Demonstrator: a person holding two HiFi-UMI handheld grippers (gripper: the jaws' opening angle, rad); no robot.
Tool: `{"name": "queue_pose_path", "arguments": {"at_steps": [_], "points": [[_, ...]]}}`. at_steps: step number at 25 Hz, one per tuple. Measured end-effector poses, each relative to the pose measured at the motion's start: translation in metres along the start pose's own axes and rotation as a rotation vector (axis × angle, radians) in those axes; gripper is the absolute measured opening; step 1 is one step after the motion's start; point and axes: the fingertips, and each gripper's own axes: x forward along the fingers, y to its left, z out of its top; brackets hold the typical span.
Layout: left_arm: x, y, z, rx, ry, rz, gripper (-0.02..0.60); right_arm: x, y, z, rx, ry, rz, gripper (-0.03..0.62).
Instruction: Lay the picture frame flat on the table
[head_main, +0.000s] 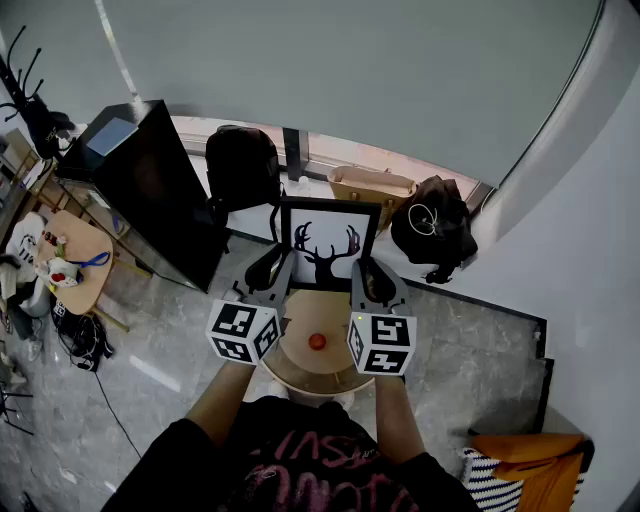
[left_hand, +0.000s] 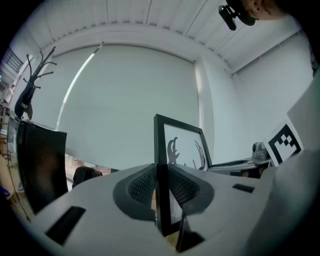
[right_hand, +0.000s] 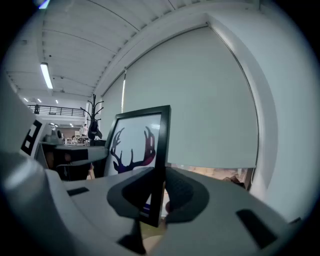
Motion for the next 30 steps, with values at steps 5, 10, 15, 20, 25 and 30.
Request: {"name": "queue_pose_path", "arguments": {"at_steps": [5, 10, 15, 20, 25, 30], "points": [[-0.001, 0.002, 0.003, 0.0, 0.0, 0.001, 0.074, 0.001, 0.003, 0.003, -0.004, 0.001, 0.002, 0.081], [-0.004, 0.0, 0.007, 0.003, -0.007, 0.001, 0.074, -0.003, 0.003, 0.007, -0.005, -0.007, 0.004, 0.081], [-0.004, -0.001, 0.005, 0.004, -0.015, 0.003, 0.072, -0.005, 0.003, 0.004, -0.013, -0.025, 0.004, 0.083], [-0.004, 0.0, 0.004, 0.006, -0.011, 0.004, 0.072, -0.003, 0.003, 0.002, -0.004, -0.015, 0.004, 0.083], [-0.002, 0.0, -0.002, -0.003, 0.004, 0.008, 0.072, 0.0, 0.002, -0.004, 0.004, 0.004, 0.007, 0.083], [-0.002, 0.001, -0.005, -0.002, 0.007, 0.009, 0.072, 0.001, 0.003, -0.007, 0.007, 0.007, 0.01, 0.083]]}}
